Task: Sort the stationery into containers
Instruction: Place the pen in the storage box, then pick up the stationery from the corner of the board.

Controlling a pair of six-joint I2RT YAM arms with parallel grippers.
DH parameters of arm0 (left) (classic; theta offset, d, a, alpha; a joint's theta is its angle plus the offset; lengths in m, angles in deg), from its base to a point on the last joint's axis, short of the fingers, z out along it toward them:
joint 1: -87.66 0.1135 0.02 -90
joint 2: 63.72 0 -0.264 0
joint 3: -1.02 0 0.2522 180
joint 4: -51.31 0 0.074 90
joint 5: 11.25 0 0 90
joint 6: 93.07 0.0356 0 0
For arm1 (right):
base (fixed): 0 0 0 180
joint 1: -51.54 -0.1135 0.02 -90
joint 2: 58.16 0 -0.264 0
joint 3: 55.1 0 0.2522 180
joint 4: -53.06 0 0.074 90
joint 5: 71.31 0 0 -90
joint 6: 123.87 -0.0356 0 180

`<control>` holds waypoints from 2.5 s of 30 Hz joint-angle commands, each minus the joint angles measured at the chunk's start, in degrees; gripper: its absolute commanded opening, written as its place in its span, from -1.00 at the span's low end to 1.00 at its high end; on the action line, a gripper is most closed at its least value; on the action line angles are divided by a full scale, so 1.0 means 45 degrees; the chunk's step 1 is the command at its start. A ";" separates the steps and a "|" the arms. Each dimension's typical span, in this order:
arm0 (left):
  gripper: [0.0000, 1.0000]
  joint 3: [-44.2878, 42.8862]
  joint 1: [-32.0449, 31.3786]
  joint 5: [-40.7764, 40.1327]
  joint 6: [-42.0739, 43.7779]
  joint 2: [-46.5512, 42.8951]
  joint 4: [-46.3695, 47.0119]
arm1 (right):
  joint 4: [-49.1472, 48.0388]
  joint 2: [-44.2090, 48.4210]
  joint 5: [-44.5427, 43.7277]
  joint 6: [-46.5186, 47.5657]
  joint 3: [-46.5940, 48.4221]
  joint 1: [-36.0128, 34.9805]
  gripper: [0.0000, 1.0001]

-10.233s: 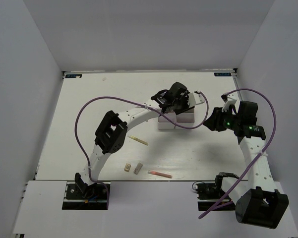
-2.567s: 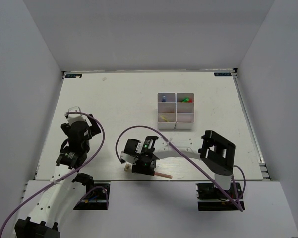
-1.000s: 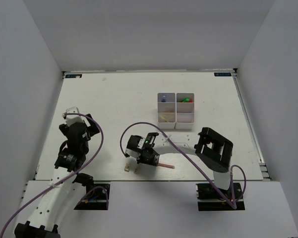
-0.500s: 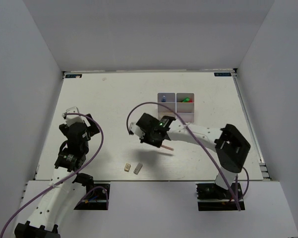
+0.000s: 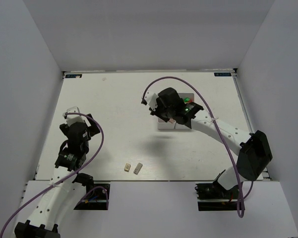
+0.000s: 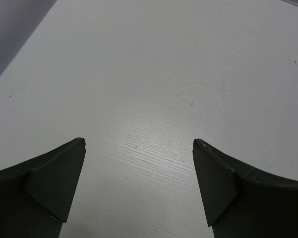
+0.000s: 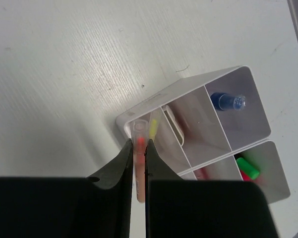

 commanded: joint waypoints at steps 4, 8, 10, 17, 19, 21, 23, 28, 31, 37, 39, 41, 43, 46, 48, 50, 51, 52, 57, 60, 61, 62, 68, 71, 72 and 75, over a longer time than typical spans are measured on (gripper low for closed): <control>1.00 -0.0228 0.0069 0.0143 0.0024 0.0052 0.0056 | -0.1317 -0.0139 0.3196 0.1018 -0.0082 0.1366 -1.00; 1.00 -0.0247 0.0050 0.0221 -0.0014 0.0033 0.0037 | -0.1532 -0.0567 0.4544 0.1194 0.0249 0.2184 -1.00; 1.00 -0.0228 0.0050 0.0221 0.0005 0.0091 0.0075 | -0.1610 -0.0705 0.5110 0.1350 0.0348 0.2284 -1.00; 1.00 -0.0228 0.0069 0.0260 -0.0034 0.0111 0.0037 | -0.1981 -0.1018 0.6420 0.2267 -0.0315 0.2793 -1.00; 1.00 -0.0228 0.0069 0.0280 -0.0015 0.0130 0.0056 | -0.2215 -0.1018 0.6440 0.2483 -0.0607 0.3007 -1.00; 1.00 -0.0228 0.0069 0.0319 -0.0034 0.0130 0.0036 | -0.2430 -0.1135 0.6576 0.2735 -0.0822 0.3241 -1.00; 1.00 -0.0228 0.0069 0.0358 -0.0015 0.0169 0.0017 | -0.2741 -0.1136 0.6519 0.2757 -0.1213 0.3358 -1.00; 1.00 -0.0170 0.0088 0.1215 0.0122 0.0189 0.0270 | -0.3230 -0.1291 0.6441 0.2582 -0.1663 0.3866 -1.00; 1.00 0.0026 0.0050 0.3431 0.0433 0.0169 0.0856 | -0.3192 -0.1292 0.6577 0.2386 -0.1742 0.4062 -0.51; 0.04 -0.0130 0.0088 0.8371 0.0981 0.1046 0.1520 | -0.3076 -0.0785 0.7221 0.2249 -0.2054 0.4160 0.25; -0.64 -0.0285 0.0050 0.9414 0.1098 0.1572 0.1463 | -0.2998 -0.0376 0.7495 0.2152 -0.1996 0.4160 0.22; -0.89 -0.0539 -0.0086 1.0375 0.1196 0.1847 0.1287 | -0.2591 0.0033 0.7825 0.1742 -0.1725 0.4141 -0.08; -0.94 -0.0716 -0.0243 1.1272 0.1390 0.2316 0.1034 | -0.2141 0.0270 0.7866 0.1002 -0.1528 0.4180 -0.99; -0.65 -0.1242 -0.1759 1.0968 0.1723 0.3155 -0.0311 | -0.0412 0.1301 0.7320 -0.1671 -0.0594 0.4199 -1.00; -0.29 -0.1883 -0.2214 0.9914 0.1453 0.3897 -0.1267 | 0.0784 0.1558 0.7457 -0.2590 -0.0434 0.4199 0.27; 0.18 -0.2646 -0.2817 0.8682 0.0790 0.4774 -0.3240 | 0.1510 0.1928 0.8480 -0.2909 -0.0453 0.4257 0.81; 0.26 -0.2766 -0.3247 0.8215 0.0245 0.4933 -0.3651 | 0.2945 0.2105 0.8839 -0.2772 -0.0569 0.4316 0.81; 0.32 -0.2921 -0.3793 0.7765 -0.0321 0.5167 -0.4390 | 0.3230 0.2203 0.9017 -0.2790 -0.0705 0.4374 0.81; 0.37 -0.2728 -0.6194 0.4365 -0.2181 0.5032 -0.6209 | 0.3255 0.3939 0.8183 -0.2944 -0.2655 0.4433 -0.99; 0.27 -0.2339 -0.6686 0.4360 -0.2534 0.5286 -0.6215 | 0.2650 0.4702 0.6658 -0.2695 -0.3830 0.4724 -1.00; 0.22 -0.2086 -0.6747 0.4478 -0.2573 0.5364 -0.6098 | 0.2473 0.5246 0.6791 -0.2577 -0.4296 0.4823 -0.62; 0.16 -0.1871 -0.6999 0.4615 -0.2882 0.5577 -0.6000 | 0.2298 0.5444 0.6889 -0.2479 -0.4958 0.5037 -0.07; 0.09 -0.2004 -0.8348 0.4303 -0.3452 0.6787 -0.5570 | 0.1495 0.6735 0.6305 -0.2340 -0.5961 0.5819 0.34; 0.09 -0.2433 -0.8856 0.4245 -0.3608 0.7648 -0.5336 | 0.1553 0.6813 0.6225 -0.2419 -0.5960 0.6151 0.37; 0.09 -0.2493 -0.8915 0.4245 -0.3705 0.7940 -0.5161 | 0.1573 0.6852 0.6322 -0.2439 -0.5961 0.6210 0.37; 0.09 -0.2494 -0.9091 0.4381 -0.3880 0.8332 -0.4770 | 0.1671 0.6775 0.6674 -0.2536 -0.5941 0.6445 0.37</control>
